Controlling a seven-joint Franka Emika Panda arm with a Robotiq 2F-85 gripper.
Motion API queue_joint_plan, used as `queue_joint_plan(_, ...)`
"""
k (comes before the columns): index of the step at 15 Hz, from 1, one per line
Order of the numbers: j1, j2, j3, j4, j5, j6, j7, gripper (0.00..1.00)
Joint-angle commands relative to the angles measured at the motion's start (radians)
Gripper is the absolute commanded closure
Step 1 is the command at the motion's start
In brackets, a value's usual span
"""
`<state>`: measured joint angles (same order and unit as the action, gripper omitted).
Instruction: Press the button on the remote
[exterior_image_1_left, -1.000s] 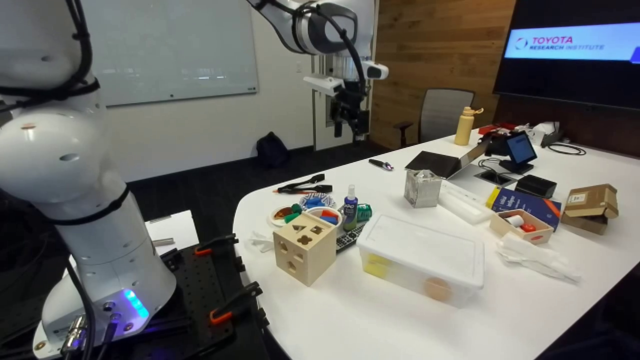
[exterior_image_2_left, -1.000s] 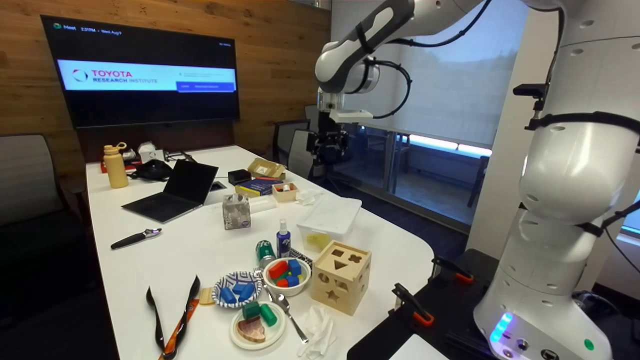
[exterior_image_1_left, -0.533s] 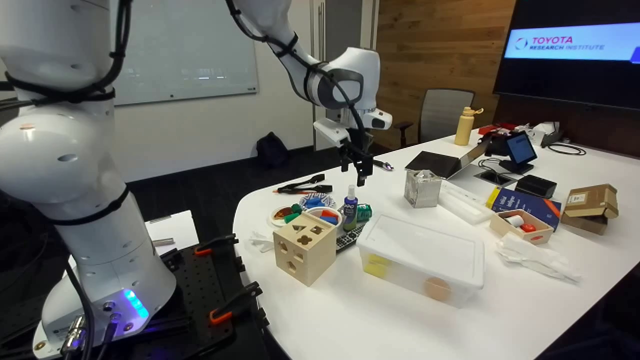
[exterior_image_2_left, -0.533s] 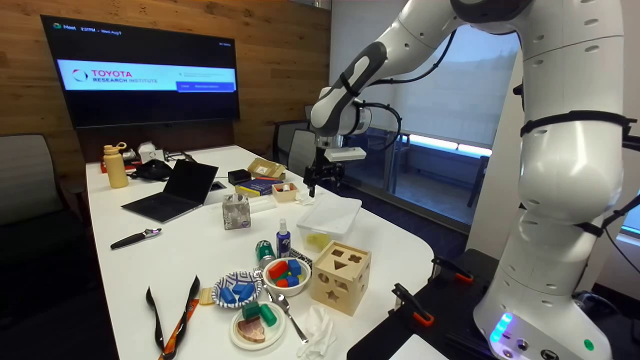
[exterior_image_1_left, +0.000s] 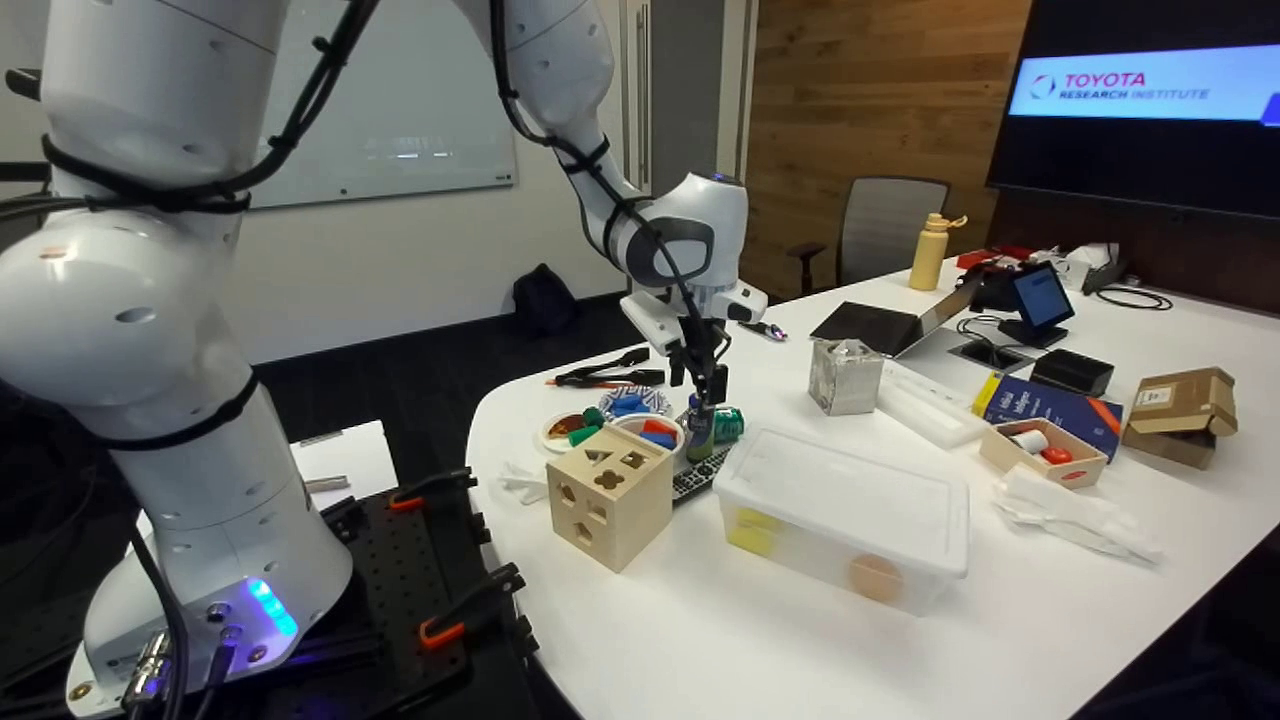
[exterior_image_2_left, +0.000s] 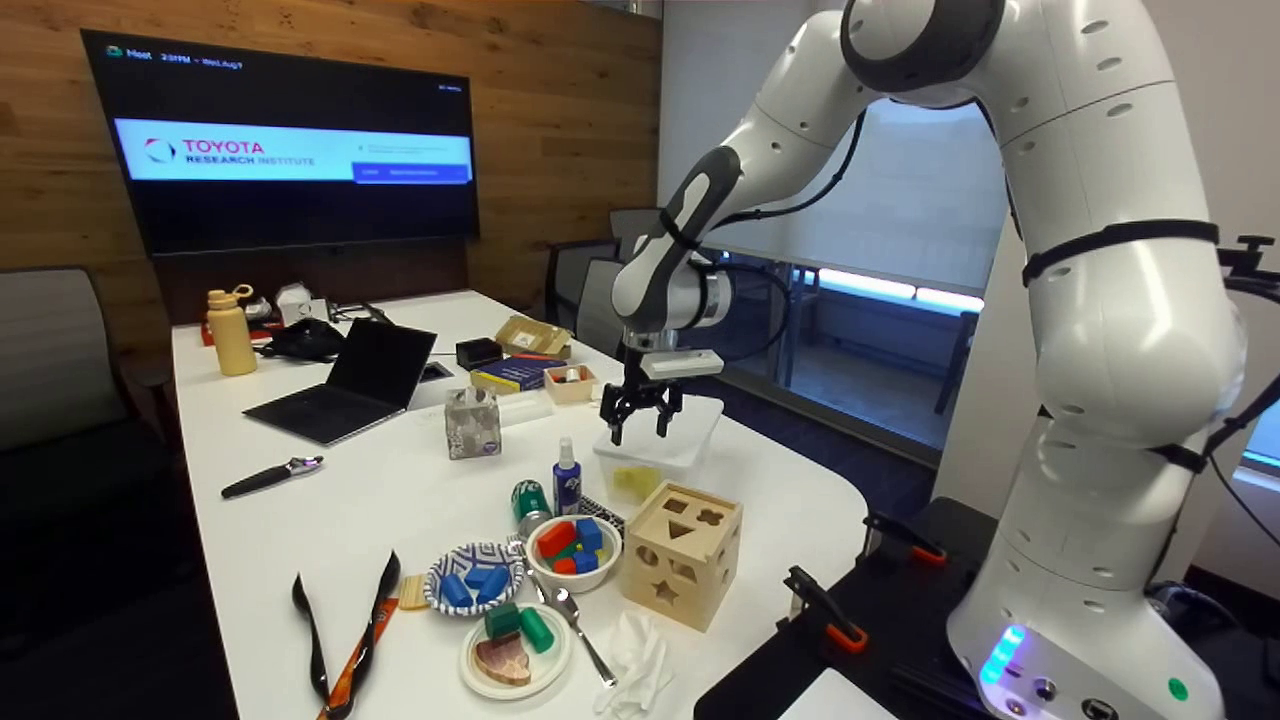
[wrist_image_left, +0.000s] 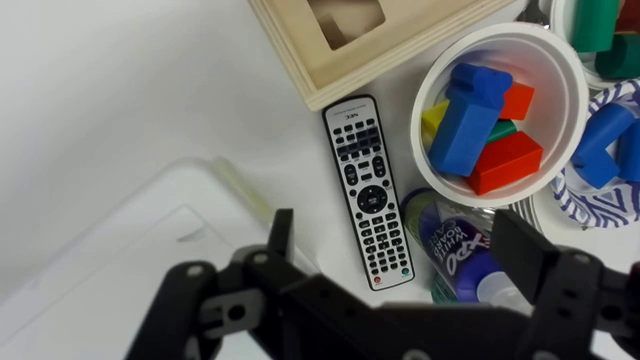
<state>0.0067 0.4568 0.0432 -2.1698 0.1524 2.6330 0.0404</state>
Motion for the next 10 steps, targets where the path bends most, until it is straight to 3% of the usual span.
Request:
queue_joint_plan(1, -0.001, 0.055, 0.015, -0.016, 0.018, 0.13, 0.003, 0.25)
queue_joint_plan(3, 0.0, 0.099, 0.018, -0.008, 0.012, 0.187, 0.009, 0.34)
queue_joint_plan(10, 0.013, 0.241, 0.015, 0.071, -0.007, 0.252, 0.027, 0.89)
